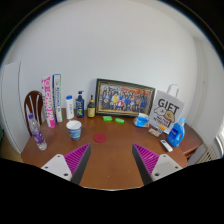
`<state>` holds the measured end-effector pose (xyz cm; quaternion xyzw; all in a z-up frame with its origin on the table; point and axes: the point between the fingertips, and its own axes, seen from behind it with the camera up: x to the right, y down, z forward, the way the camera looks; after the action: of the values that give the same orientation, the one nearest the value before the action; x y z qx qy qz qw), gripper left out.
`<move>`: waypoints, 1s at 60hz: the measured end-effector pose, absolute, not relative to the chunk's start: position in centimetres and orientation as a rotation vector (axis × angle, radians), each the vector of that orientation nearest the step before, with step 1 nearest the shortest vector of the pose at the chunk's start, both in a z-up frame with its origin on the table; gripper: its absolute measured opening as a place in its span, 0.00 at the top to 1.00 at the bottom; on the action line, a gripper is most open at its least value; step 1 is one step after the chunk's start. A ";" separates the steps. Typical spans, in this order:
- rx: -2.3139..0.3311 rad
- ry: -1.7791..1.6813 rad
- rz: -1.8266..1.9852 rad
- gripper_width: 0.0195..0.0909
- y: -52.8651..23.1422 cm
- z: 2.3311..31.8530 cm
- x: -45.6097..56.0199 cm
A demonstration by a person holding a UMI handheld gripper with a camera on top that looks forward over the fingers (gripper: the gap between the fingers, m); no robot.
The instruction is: Pour water
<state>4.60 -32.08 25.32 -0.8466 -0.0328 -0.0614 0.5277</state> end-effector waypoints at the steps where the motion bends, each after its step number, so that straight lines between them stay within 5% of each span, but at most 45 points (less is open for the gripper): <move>1: -2.026 -0.084 -0.144 0.08 -32.2 25.2 4.4; 28: -2.029 -0.237 0.108 0.07 -32.6 18.7 -19.4; 46: -1.942 -0.235 0.215 0.08 -24.5 12.9 -34.6; 60: -1.900 -0.157 0.146 0.32 -18.4 9.1 -36.5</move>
<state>-36.46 -18.36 9.11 -0.8117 -0.0672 0.0623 0.5769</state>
